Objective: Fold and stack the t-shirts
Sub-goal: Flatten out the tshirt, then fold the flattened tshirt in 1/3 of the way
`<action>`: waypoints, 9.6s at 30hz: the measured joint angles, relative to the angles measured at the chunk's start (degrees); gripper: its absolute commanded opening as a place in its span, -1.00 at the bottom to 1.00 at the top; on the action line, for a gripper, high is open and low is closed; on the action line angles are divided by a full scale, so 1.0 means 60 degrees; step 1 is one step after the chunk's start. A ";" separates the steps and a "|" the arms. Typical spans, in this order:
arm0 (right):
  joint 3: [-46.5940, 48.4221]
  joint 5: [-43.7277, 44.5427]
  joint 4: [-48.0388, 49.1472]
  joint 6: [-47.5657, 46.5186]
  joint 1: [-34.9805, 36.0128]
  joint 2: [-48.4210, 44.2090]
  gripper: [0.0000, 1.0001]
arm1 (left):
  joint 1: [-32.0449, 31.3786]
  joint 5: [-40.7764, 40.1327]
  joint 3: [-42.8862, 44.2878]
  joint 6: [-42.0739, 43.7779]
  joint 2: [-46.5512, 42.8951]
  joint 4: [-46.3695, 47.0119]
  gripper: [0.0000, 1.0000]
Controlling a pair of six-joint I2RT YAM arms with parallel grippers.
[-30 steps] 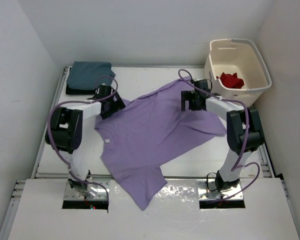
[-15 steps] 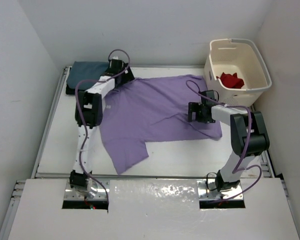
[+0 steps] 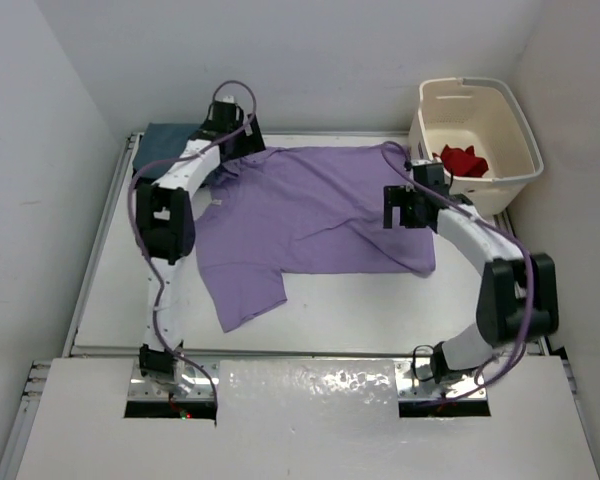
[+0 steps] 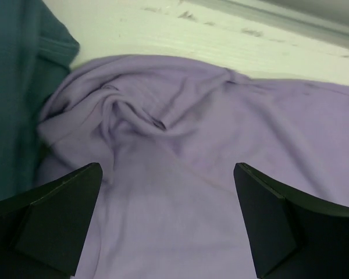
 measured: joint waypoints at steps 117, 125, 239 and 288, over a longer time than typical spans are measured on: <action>-0.1632 -0.1800 0.1636 0.1402 -0.2809 -0.5519 -1.00 | -0.0984 -0.1796 -0.8535 -0.2692 -1.5165 -0.0612 -1.00; 0.2871 -0.0976 0.0342 0.0586 -0.2790 -0.6280 -1.00 | -0.0987 -0.2765 -0.3861 -0.0718 -1.4783 0.0324 -1.00; -0.0219 -0.0040 -0.0452 -0.0557 -0.1137 -0.0710 0.98 | 0.1504 0.0678 -1.2397 -0.2750 -1.2167 -0.0994 1.00; -0.0226 0.0062 0.0011 0.0317 -0.0313 -0.1224 0.98 | 0.0692 0.0087 -1.0888 -0.2918 -1.0207 -0.0525 0.99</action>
